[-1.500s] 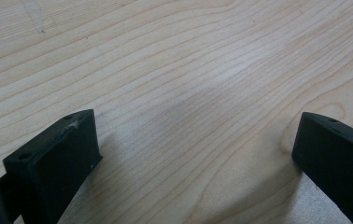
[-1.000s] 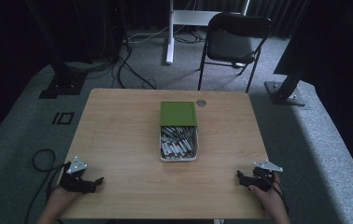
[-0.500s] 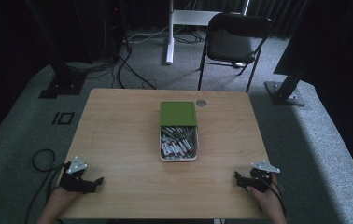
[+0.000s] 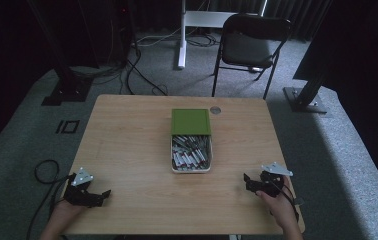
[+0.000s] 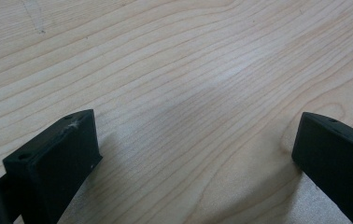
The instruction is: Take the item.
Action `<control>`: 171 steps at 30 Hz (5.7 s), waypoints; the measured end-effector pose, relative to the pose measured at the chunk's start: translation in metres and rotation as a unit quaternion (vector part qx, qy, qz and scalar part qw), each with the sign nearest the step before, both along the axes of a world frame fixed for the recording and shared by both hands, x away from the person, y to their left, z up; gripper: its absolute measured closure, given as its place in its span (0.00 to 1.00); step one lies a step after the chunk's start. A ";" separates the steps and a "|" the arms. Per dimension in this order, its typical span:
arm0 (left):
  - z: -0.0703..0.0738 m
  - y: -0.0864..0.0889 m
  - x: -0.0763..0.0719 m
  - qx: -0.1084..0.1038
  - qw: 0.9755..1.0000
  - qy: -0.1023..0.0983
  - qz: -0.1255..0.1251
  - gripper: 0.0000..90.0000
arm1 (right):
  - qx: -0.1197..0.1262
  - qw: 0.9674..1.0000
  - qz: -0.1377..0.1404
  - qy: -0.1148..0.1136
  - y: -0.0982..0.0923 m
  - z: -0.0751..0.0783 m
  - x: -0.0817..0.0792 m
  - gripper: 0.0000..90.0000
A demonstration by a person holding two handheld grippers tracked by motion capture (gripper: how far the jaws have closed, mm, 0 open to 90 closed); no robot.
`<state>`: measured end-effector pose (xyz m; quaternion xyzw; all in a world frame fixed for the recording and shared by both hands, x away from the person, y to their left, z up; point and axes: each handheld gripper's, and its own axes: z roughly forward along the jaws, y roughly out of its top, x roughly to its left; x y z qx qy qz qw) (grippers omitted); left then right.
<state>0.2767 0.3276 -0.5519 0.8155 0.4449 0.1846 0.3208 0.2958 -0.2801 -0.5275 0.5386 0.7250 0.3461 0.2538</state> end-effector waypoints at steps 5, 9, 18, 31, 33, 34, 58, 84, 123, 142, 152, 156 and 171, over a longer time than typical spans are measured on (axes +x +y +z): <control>0.000 0.000 0.000 -0.001 1.000 0.000 0.001 0.02 | 0.003 1.000 0.011 -0.020 0.012 0.017 0.007 0.18; 0.000 0.000 0.000 0.000 1.000 0.000 0.000 0.02 | 0.006 0.999 0.023 -0.034 0.022 0.029 0.011 0.18; 0.000 0.000 0.000 0.000 1.000 0.000 0.000 0.02 | 0.011 0.997 0.047 -0.058 0.041 0.049 0.016 0.21; 0.000 0.000 0.000 0.000 1.000 0.000 0.000 0.02 | 0.015 0.993 0.086 -0.084 0.073 0.071 0.020 0.25; 0.000 0.000 0.000 0.000 1.000 0.000 0.000 0.02 | 0.015 0.992 0.094 -0.088 0.078 0.074 0.021 0.25; 0.000 0.000 0.000 0.000 1.000 0.000 0.000 0.02 | 0.013 0.991 0.099 -0.089 0.081 0.075 0.022 0.25; 0.000 0.000 0.000 0.000 1.000 0.000 0.000 0.02 | -0.010 0.977 0.195 -0.086 0.154 0.064 0.026 0.65; 0.000 0.000 0.000 0.000 1.000 0.000 0.000 0.02 | -0.057 0.984 0.159 -0.058 0.181 0.027 0.039 0.85; 0.000 0.000 0.000 -0.001 1.000 -0.001 0.000 0.02 | 0.061 0.982 0.142 -0.112 0.155 0.108 0.034 0.99; 0.000 0.000 0.000 -0.001 1.000 0.000 0.000 0.02 | 0.079 0.991 0.038 -0.097 0.100 0.088 0.069 0.99; 0.000 0.000 0.000 0.000 1.000 0.000 0.000 0.02 | 0.106 0.993 0.023 -0.055 0.105 0.038 0.076 0.99; 0.000 0.000 0.000 -0.001 1.000 0.000 0.000 0.02 | 0.116 0.992 0.022 -0.038 0.107 0.023 0.080 0.99; 0.000 0.000 0.000 -0.001 1.000 0.000 0.000 0.02 | 0.103 0.995 -0.013 -0.005 0.071 -0.007 0.091 0.96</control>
